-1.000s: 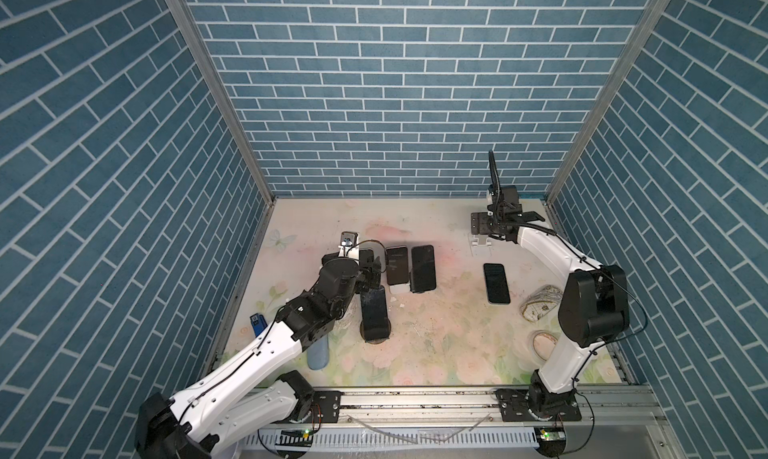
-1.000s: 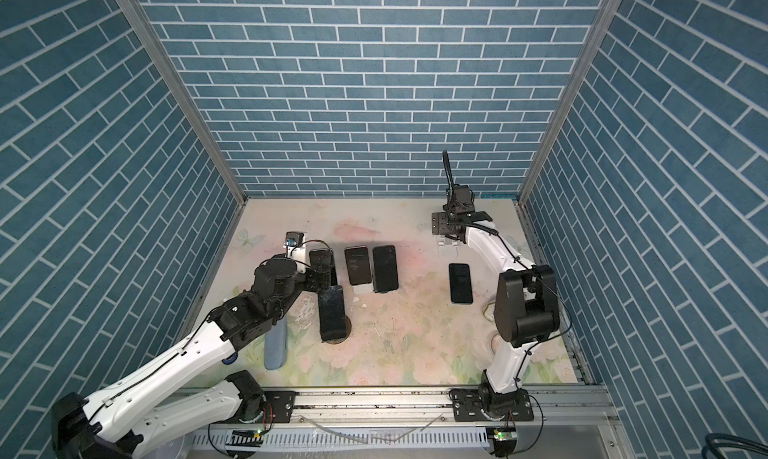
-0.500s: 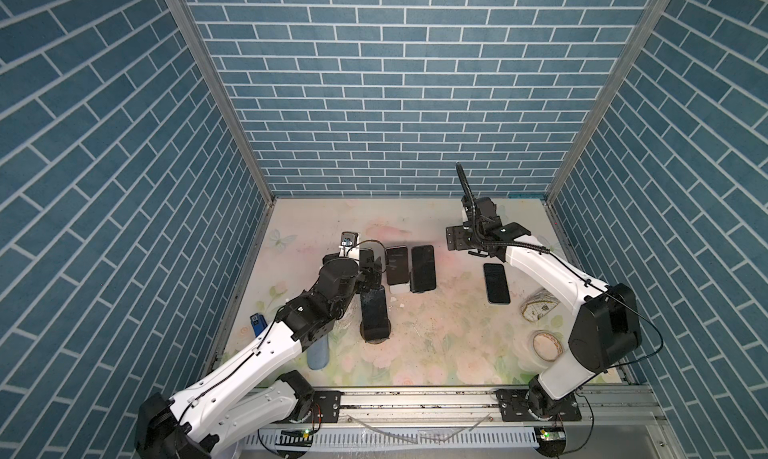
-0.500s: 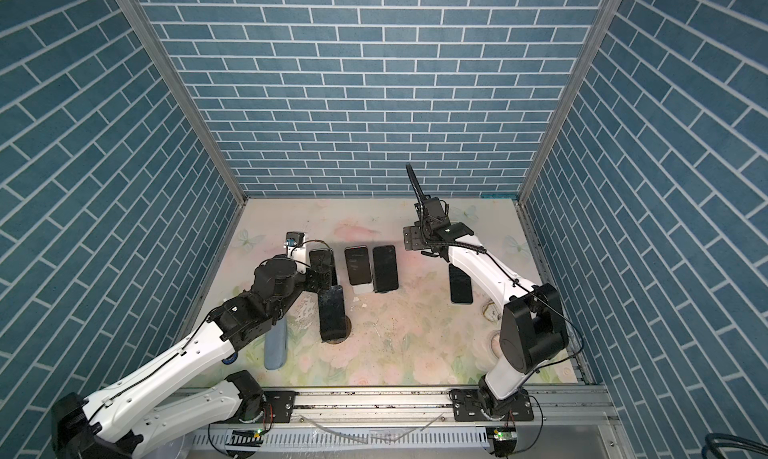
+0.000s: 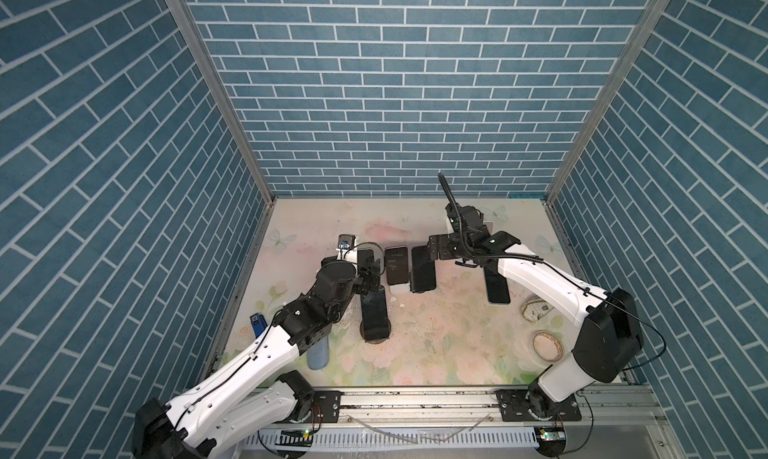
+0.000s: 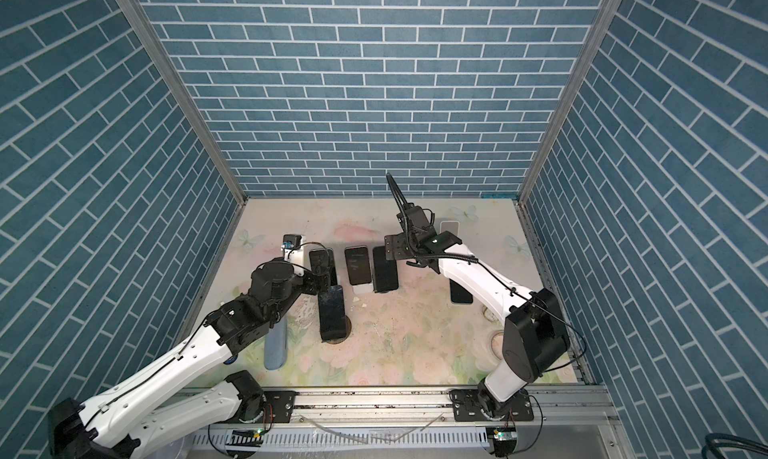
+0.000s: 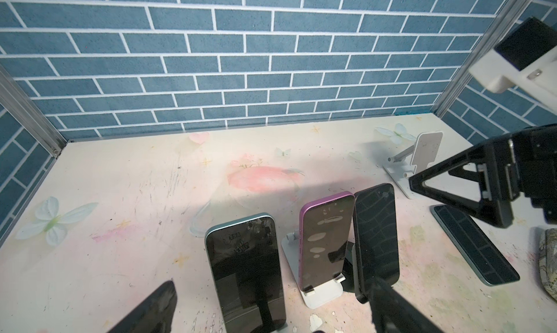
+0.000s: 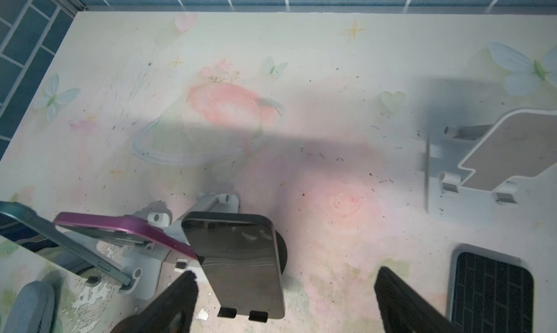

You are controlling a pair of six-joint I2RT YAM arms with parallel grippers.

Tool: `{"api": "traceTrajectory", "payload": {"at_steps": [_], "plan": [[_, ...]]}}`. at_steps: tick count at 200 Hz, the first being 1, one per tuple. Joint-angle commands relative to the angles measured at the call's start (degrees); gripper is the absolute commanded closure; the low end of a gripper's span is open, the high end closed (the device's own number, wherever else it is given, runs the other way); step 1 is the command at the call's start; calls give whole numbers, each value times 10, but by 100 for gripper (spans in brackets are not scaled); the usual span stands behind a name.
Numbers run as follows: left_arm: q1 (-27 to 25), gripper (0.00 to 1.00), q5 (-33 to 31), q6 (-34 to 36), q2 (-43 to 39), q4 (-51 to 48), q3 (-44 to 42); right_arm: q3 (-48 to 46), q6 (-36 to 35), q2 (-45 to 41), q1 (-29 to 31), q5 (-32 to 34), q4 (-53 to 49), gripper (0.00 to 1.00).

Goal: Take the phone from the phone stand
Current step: 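Reach the right gripper to the black phone beside the purple phone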

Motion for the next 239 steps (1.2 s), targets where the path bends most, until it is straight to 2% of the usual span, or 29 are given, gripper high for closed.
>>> {"api": "traceTrajectory", "payload": {"at_steps": [1,54,106,239], "plan": [[-4,0,1,-3,-7,0,-10,-4,26,20,24,19,7,6],[-3,0,0,5,-15,-7,-9,-26,37,41,64,77,51,4],[-3,0,-11,12,-29,-7,-18,-32,43,57,73,110,72,3],[-3,0,-22,17,-37,-14,-26,-30,62,101,74,107,107,4]]}}
